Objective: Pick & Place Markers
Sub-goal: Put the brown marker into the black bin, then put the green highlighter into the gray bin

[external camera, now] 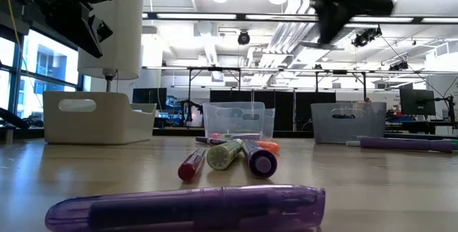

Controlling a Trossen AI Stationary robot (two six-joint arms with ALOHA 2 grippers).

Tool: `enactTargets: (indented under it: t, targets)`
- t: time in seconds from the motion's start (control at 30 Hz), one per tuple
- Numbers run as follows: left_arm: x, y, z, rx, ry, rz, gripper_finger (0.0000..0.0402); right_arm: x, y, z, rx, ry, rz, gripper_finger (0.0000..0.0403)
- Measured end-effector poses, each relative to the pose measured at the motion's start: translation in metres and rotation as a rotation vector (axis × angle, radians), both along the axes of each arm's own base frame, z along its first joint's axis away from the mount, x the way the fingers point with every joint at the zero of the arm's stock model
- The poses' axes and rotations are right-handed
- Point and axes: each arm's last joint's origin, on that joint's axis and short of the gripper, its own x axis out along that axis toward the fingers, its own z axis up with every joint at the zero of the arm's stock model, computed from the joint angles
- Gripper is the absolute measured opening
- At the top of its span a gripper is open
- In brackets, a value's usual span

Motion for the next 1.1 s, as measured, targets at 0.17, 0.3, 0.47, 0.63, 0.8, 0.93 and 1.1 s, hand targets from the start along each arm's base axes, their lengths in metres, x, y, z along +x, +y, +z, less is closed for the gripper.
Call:
enactTargets:
  t: [0.17, 0.3, 0.47, 0.63, 0.8, 0.93, 1.1]
  targets:
    - [0.0, 0.0, 0.0, 0.0, -0.001, 0.0, 0.0, -0.024, -0.033, 0.0, 0.075, 0.196, -0.165, 0.0013]
    - [0.0, 0.0, 0.0, 0.001, -0.001, 0.0, 0.0, -0.024, -0.057, -0.018, 0.141, 0.213, -0.158, 0.0018]
    - [0.0, 0.0, 0.0, 0.001, -0.001, 0.0, 0.0, -0.028, -0.081, -0.057, 0.202, 0.195, -0.152, 0.0017]
    - [0.0, 0.0, 0.0, -0.002, 0.0, 0.002, 0.0, -0.034, -0.089, -0.077, 0.213, 0.195, -0.183, 0.0055]
    - [0.0, 0.0, 0.0, -0.002, -0.001, 0.003, 0.0, -0.037, -0.09, -0.08, 0.213, 0.221, -0.153, 0.0086]
    - [0.003, 0.001, 0.003, -0.007, -0.041, 0.07, 0.0002, -0.034, -0.091, -0.073, 0.193, 0.216, -0.084, 0.0092]
    - [0.009, 0.002, 0.009, -0.041, -0.129, 0.135, 0.0045, -0.034, -0.08, -0.055, 0.153, 0.162, 0.036, 0.0087]
